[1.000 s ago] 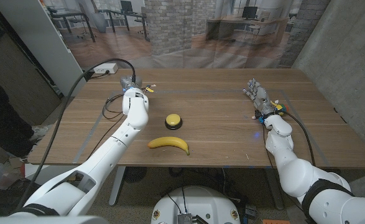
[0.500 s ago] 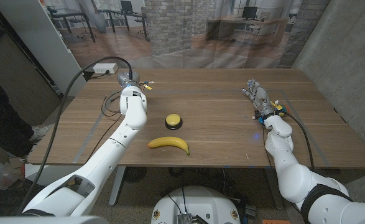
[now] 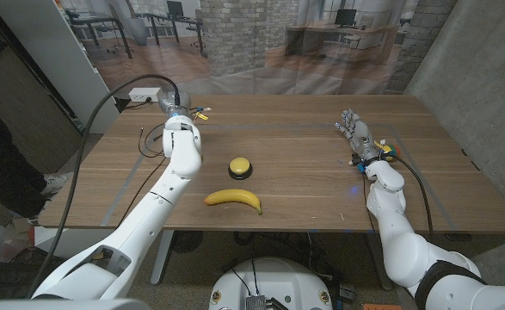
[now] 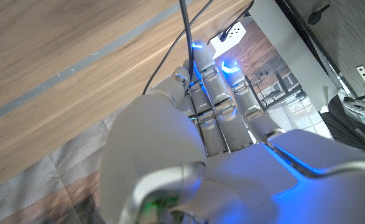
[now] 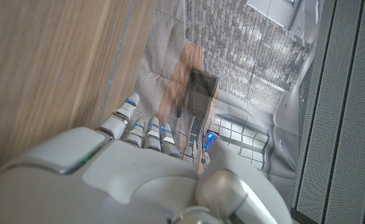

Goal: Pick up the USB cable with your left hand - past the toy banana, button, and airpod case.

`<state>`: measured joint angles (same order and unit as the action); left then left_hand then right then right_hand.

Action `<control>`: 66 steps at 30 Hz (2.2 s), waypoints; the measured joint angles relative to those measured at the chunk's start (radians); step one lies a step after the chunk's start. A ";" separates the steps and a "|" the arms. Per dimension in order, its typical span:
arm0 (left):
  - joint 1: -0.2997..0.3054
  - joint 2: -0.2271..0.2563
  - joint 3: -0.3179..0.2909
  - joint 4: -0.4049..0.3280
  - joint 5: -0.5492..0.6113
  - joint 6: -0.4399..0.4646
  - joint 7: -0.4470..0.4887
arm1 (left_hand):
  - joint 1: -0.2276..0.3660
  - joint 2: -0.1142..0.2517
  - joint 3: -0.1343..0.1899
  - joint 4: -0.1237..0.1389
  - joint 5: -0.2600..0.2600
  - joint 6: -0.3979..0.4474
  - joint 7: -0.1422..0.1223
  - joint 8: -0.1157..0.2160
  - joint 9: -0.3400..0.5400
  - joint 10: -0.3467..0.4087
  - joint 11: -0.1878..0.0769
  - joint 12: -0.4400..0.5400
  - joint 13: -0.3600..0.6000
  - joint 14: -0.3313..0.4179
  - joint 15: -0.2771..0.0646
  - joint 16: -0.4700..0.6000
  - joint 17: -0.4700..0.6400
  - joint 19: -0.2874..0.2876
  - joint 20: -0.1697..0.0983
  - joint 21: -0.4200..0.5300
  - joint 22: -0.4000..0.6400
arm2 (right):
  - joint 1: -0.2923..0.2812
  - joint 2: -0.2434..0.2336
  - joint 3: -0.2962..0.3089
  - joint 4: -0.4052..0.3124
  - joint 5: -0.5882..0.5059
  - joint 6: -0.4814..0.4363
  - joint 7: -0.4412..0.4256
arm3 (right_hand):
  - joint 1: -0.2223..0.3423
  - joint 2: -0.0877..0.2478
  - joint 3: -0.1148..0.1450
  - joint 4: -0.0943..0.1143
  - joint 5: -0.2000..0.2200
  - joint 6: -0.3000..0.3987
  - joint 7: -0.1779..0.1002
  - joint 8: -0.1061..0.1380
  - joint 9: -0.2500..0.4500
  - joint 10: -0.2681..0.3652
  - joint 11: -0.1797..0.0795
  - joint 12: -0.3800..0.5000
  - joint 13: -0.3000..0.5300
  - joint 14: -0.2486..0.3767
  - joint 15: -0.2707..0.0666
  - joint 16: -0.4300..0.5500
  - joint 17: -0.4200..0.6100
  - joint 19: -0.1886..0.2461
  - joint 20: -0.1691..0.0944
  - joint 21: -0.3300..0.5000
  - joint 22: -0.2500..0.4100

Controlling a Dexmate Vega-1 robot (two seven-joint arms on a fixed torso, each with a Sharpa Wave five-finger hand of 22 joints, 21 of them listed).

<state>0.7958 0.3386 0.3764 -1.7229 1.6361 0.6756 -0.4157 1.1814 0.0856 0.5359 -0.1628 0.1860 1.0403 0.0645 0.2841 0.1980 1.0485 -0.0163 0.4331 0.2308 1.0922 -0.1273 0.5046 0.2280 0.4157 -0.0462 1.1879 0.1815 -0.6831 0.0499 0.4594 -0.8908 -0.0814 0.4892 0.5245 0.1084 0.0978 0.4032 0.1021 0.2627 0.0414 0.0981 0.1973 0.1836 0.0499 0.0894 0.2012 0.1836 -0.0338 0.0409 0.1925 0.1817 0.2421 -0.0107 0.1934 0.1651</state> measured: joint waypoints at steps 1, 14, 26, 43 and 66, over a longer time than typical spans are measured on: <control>0.000 -0.001 -0.002 -0.002 0.000 0.000 0.003 | 0.000 0.000 0.000 0.000 0.000 0.000 0.000 -0.001 0.000 0.000 0.000 0.000 0.000 0.000 0.000 0.000 0.002 0.000 0.000 0.000 0.000 | -0.002 0.001 0.000 -0.004 0.000 -0.001 0.000 | 0.000 0.000 0.000 0.000 0.000 0.000 0.000 0.000 0.000 0.000 0.000 0.000 0.000 0.000 0.000 0.000 0.000 0.000 0.000 0.000 0.000; 0.002 -0.015 -0.023 -0.031 0.000 -0.006 0.049 | 0.004 -0.004 0.000 0.000 0.000 0.009 0.002 -0.011 0.000 0.000 0.000 0.000 0.006 0.001 0.000 0.000 0.003 0.000 0.000 0.007 0.000 | -0.009 0.006 -0.002 -0.027 0.001 -0.002 0.007 | 0.000 0.000 -0.003 -0.003 0.000 0.000 0.000 0.000 0.000 0.000 0.000 0.000 0.005 0.000 0.000 0.000 0.000 0.000 0.000 0.000 0.000; 0.016 -0.028 -0.045 -0.068 -0.020 -0.009 0.113 | 0.004 -0.004 0.003 -0.003 -0.001 0.009 0.002 -0.014 -0.001 0.005 0.002 -0.002 0.004 0.008 0.000 0.000 0.002 0.000 0.000 0.007 0.000 | -0.012 0.010 -0.008 -0.048 0.002 0.001 0.016 | 0.000 0.000 -0.004 -0.004 0.004 0.000 0.000 0.000 0.000 0.000 0.000 0.000 0.005 0.000 0.000 0.000 0.000 0.007 -0.007 0.000 0.000; 0.036 -0.044 -0.073 -0.110 -0.057 -0.017 0.205 | 0.004 -0.004 0.002 -0.004 -0.003 0.009 0.002 -0.018 0.000 0.011 0.007 -0.009 0.009 0.015 0.001 -0.006 0.007 0.000 0.000 0.011 0.000 | -0.025 0.021 -0.014 -0.082 0.004 0.002 0.020 | 0.000 0.000 0.000 -0.008 0.004 0.009 0.002 0.000 0.000 0.009 0.002 0.000 0.005 0.007 0.000 0.000 0.000 0.007 -0.007 0.000 0.000; 0.041 -0.046 -0.089 -0.150 -0.072 -0.043 0.289 | 0.007 -0.006 0.000 -0.006 0.000 0.014 0.007 -0.023 -0.001 0.012 0.005 -0.009 0.015 0.019 0.000 -0.006 0.012 0.005 0.005 0.018 0.000 | -0.050 0.036 -0.017 -0.134 0.006 -0.007 0.019 | 0.000 0.000 0.000 -0.008 0.004 0.009 0.002 0.000 0.000 0.009 0.002 0.000 0.005 0.007 0.000 0.000 0.000 0.013 -0.013 0.000 0.000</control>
<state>0.8367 0.2929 0.2875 -1.8728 1.5643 0.6323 -0.1272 1.1880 0.0791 0.5360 -0.1683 0.1858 1.0541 0.0715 0.2610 0.1973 1.0606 -0.0111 0.4245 0.2458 1.1114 -0.1276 0.4987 0.2398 0.4211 -0.0408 1.2062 0.1816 -0.7335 0.0856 0.4420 -1.0247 -0.0758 0.4818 0.5433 0.1084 0.0978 0.4031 0.0937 0.2664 0.0501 0.1001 0.1973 0.1835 0.0592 0.0911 0.2012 0.1883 -0.0265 0.0410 0.1925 0.1817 0.2546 -0.0233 0.1934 0.1651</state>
